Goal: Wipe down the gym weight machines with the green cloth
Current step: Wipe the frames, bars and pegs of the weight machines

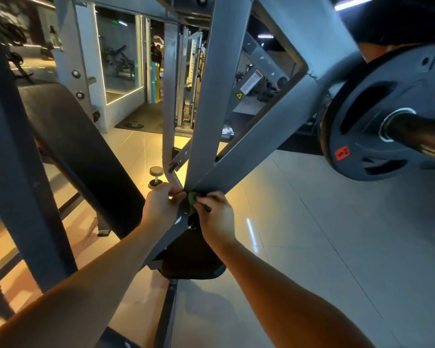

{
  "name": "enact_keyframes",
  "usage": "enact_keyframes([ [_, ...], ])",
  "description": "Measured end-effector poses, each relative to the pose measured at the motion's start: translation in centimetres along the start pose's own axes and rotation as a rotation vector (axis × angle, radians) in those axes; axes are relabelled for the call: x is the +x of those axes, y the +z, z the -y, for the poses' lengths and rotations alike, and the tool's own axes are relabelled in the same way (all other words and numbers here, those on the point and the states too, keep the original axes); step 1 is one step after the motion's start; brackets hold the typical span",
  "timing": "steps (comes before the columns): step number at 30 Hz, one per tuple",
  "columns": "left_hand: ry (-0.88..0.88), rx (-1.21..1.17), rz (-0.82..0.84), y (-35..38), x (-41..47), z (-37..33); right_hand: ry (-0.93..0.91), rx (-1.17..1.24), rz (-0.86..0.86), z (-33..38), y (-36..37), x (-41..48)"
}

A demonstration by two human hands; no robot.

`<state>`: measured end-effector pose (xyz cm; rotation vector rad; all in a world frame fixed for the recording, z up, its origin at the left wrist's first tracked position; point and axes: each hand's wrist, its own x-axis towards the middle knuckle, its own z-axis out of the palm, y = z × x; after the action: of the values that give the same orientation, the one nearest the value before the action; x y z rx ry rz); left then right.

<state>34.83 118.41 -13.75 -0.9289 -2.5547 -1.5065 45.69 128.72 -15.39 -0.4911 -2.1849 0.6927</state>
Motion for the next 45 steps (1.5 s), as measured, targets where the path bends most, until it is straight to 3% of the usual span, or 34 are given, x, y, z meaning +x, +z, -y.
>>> enact_keyframes([
  [5,0.104,-0.086,0.021,-1.6,-2.5,1.7,0.190,0.187,0.229,-0.1,-2.6,-2.3],
  [8,0.090,-0.274,0.244,-2.1,-4.7,3.2,0.257,0.308,0.318,0.3,-3.3,-3.2],
  [11,0.120,-0.458,0.343,-2.7,-6.3,4.3,0.325,0.392,0.404,0.8,-3.2,-3.9],
  [19,-0.093,-0.435,0.331,-3.1,-9.2,5.6,0.345,0.354,0.489,1.3,-2.0,-5.9],
  [23,-0.185,-0.447,0.216,-2.8,-10.2,5.2,0.355,0.270,0.395,0.4,-2.0,-5.1],
  [27,-0.240,-0.318,-0.096,-2.2,-10.2,3.9,0.495,0.257,0.065,-1.5,-2.5,-2.4],
  [29,-0.245,-0.294,-0.236,-1.3,-9.6,3.1,0.548,0.309,-0.002,-1.8,-2.8,-0.6],
  [34,-0.117,-0.139,-0.375,2.6,-6.7,-0.4,0.406,0.512,0.076,-2.1,-3.2,2.0],
  [41,-0.102,-0.079,-0.553,8.5,-4.6,-2.8,0.341,0.585,0.087,-4.3,-2.4,3.4],
  [45,-0.060,0.114,-0.583,10.8,-4.5,-1.6,0.269,0.592,0.122,-5.5,-1.8,3.7],
])
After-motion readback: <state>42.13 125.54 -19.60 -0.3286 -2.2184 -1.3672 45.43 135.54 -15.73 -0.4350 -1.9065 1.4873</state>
